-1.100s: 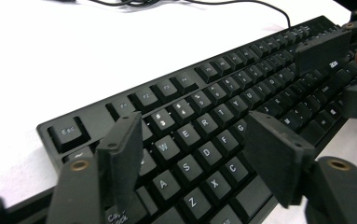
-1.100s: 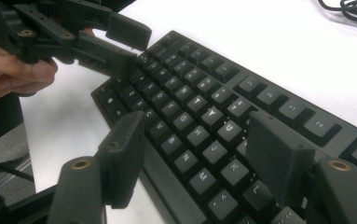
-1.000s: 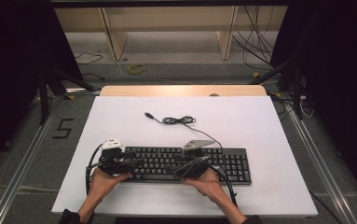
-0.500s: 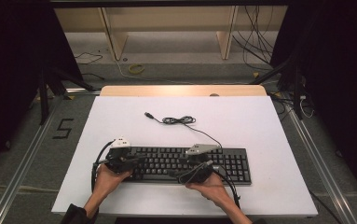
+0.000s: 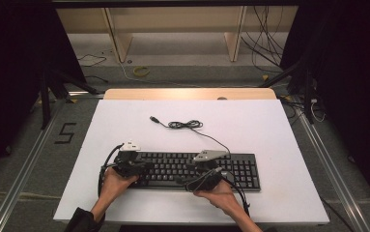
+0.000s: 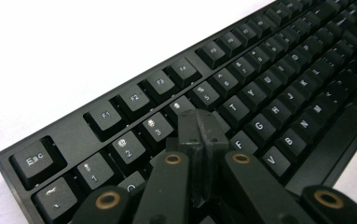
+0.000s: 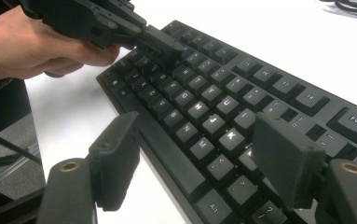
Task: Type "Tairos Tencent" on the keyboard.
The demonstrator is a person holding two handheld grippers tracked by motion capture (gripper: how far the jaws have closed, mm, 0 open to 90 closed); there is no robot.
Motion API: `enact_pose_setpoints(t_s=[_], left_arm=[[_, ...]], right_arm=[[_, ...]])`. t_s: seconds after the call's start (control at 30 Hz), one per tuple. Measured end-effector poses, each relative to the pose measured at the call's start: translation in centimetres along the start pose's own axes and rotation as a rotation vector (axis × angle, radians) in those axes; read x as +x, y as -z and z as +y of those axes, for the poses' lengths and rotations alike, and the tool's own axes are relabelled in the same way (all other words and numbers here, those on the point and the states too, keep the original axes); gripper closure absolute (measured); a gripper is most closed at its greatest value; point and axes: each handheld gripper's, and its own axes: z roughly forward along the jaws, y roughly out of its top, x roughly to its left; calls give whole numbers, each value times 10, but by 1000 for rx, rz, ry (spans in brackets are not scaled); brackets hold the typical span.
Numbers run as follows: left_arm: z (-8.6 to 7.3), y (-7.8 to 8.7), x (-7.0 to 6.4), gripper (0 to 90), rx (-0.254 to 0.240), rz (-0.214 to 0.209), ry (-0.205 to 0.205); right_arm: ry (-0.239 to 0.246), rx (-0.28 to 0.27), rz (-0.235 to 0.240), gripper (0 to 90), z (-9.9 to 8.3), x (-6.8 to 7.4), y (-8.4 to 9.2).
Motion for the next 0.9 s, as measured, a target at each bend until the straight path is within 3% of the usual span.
enact_pose_setpoints(t_s=[0.33,0.6,0.9], left_arm=[[0,0,0,890,6,5,1],[2,10,-4,759,-31,-13,10],[-2,19,-7,511,-65,-39,56]], right_arm=[[3,-6,-11,345,1,-1,0],[8,-8,-21,430,3,-1,-2],[26,-12,-25,573,7,1,-5]])
